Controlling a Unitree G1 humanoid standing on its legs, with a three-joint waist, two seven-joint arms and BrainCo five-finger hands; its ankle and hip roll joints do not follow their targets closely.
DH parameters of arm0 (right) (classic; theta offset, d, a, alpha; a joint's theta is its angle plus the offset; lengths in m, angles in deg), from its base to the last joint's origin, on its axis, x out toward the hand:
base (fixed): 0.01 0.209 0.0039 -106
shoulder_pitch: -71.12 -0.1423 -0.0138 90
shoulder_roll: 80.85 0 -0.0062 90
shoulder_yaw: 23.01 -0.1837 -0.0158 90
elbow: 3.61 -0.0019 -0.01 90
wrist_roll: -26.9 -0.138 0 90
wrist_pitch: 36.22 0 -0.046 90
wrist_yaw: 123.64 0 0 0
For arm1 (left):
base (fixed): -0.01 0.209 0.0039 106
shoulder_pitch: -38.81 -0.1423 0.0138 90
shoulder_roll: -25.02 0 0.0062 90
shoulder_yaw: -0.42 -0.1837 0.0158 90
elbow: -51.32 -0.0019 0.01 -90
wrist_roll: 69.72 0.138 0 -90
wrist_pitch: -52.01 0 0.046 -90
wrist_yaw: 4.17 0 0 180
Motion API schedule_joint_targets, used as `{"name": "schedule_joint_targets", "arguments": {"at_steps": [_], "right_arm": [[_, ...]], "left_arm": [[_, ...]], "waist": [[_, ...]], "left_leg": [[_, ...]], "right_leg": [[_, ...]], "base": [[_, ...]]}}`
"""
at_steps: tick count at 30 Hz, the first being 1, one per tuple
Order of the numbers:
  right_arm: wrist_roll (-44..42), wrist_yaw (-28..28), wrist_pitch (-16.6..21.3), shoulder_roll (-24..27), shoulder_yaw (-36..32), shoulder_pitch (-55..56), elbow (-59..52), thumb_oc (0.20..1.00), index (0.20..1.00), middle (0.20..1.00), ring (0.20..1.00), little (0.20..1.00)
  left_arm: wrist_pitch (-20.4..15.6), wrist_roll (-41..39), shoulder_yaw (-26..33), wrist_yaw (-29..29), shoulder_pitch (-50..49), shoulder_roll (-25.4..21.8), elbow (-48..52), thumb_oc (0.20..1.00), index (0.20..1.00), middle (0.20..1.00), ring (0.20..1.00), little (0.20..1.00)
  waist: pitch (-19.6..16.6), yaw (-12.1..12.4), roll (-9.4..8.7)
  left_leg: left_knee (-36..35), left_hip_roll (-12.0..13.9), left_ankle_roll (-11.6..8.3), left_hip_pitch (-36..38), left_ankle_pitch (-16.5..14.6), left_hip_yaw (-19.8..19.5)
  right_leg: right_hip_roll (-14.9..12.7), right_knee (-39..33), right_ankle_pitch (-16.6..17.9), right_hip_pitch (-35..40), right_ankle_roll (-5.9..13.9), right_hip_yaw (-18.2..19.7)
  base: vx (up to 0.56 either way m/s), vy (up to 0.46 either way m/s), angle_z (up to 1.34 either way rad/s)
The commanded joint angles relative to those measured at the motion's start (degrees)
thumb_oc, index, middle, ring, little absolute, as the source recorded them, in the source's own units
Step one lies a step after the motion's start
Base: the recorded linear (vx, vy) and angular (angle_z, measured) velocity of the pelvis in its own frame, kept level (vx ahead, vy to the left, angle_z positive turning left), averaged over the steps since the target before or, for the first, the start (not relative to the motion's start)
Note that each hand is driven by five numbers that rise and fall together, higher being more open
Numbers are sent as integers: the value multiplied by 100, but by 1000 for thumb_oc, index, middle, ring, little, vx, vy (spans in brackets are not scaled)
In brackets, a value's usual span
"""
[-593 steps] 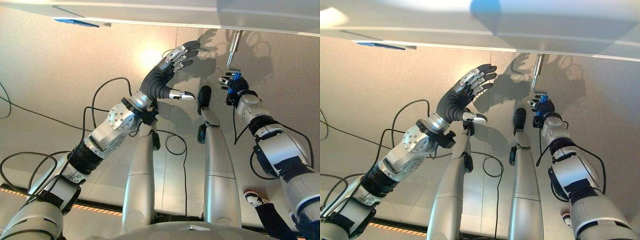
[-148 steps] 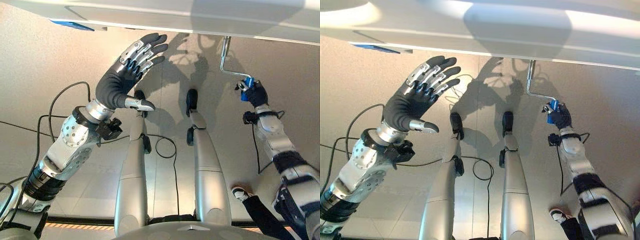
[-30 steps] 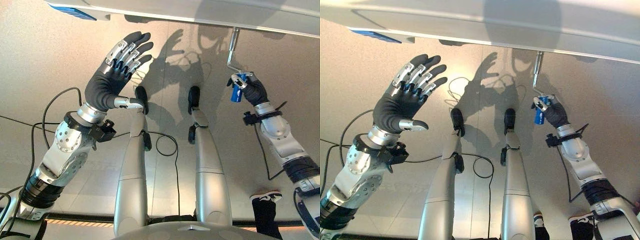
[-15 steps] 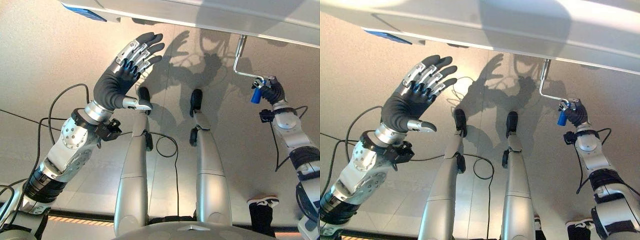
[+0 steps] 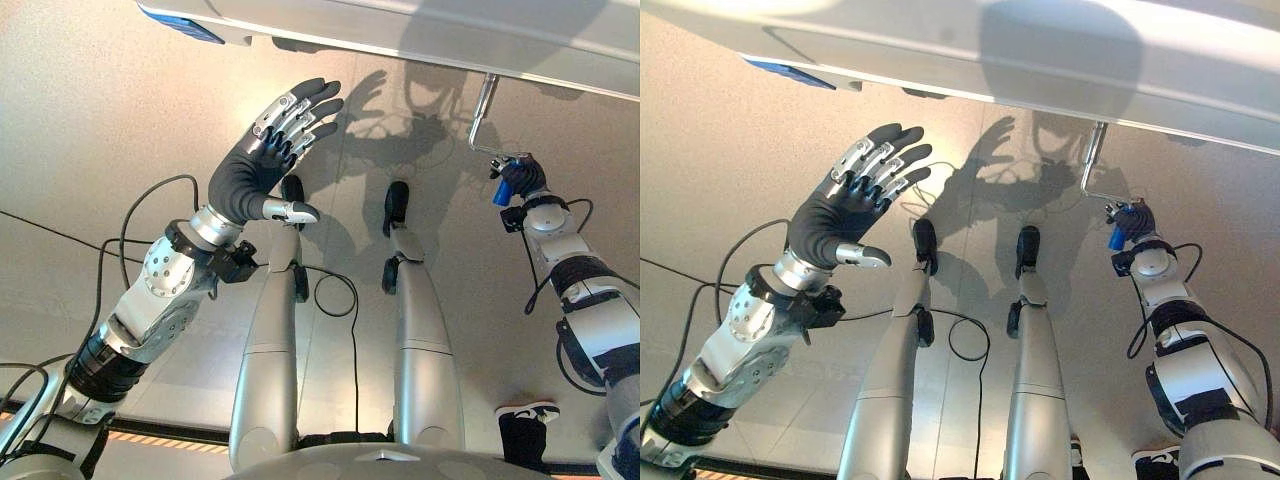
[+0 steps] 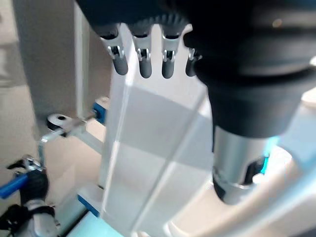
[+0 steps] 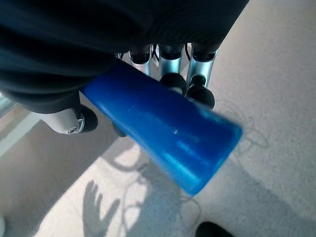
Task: Raise the hospital bed
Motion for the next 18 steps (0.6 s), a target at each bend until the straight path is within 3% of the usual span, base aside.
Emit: {"name": "schedule_joint_targets", "arguments": {"at_steps": [1, 10, 15, 16, 17, 18], "right_arm": [[235, 15, -467, 76, 370, 112, 603, 200, 200, 200, 200, 200], [414, 194, -567, -811, 677, 94, 303, 200, 200, 200, 200, 200], [456, 237, -577, -1034, 716, 160, 242, 200, 200, 200, 200, 200], [435, 248, -591, -1040, 703, 239, 211, 931, 931, 931, 931, 931], [435, 248, -591, -1039, 702, 243, 210, 1000, 1000, 1000, 1000, 1000], [443, 220, -597, -1027, 667, 268, 231, 1000, 1000, 1000, 1000, 1000]], "left_arm": [[-172, 228, 12, 8, 8, 472, 415, 1000, 1000, 1000, 1000, 1000], [-72, 125, -77, -63, 62, 908, 357, 1000, 1000, 1000, 1000, 1000], [-14, 168, -129, -57, 10, 1035, 274, 1000, 1000, 1000, 1000, 1000], [38, 102, -221, -9, -43, 1081, 99, 1000, 1000, 1000, 1000, 1000], [35, 101, -224, -8, -42, 1082, 95, 1000, 1000, 1000, 1000, 1000], [74, 53, -316, 18, -78, 1124, -65, 1000, 1000, 1000, 1000, 1000]], "waist": [[21, -19, 519], [21, -18, 546], [21, -22, 544], [21, -39, 529], [21, -38, 530], [21, -44, 540]], "left_leg": [[613, 29, -119, 217, -762, 93], [506, -7, -122, 211, -669, 116], [493, -12, -118, 260, -652, 120], [495, -13, -118, 322, -637, 124], [492, -14, -118, 326, -636, 123], [470, -24, -122, 391, -624, 120]], "right_leg": [[269, -542, 282, 291, 189, -355], [266, -735, 429, 308, 208, -360], [265, -757, 443, 368, 213, -370], [255, -766, 451, 449, 214, -392], [255, -769, 451, 453, 214, -393], [247, -781, 455, 517, 218, -407]], "base": [[-40, 7, -4], [-18, 8, -2], [-15, 6, -3], [0, 0, 0], [0, 0, 0], [0, 0, 0]]}}
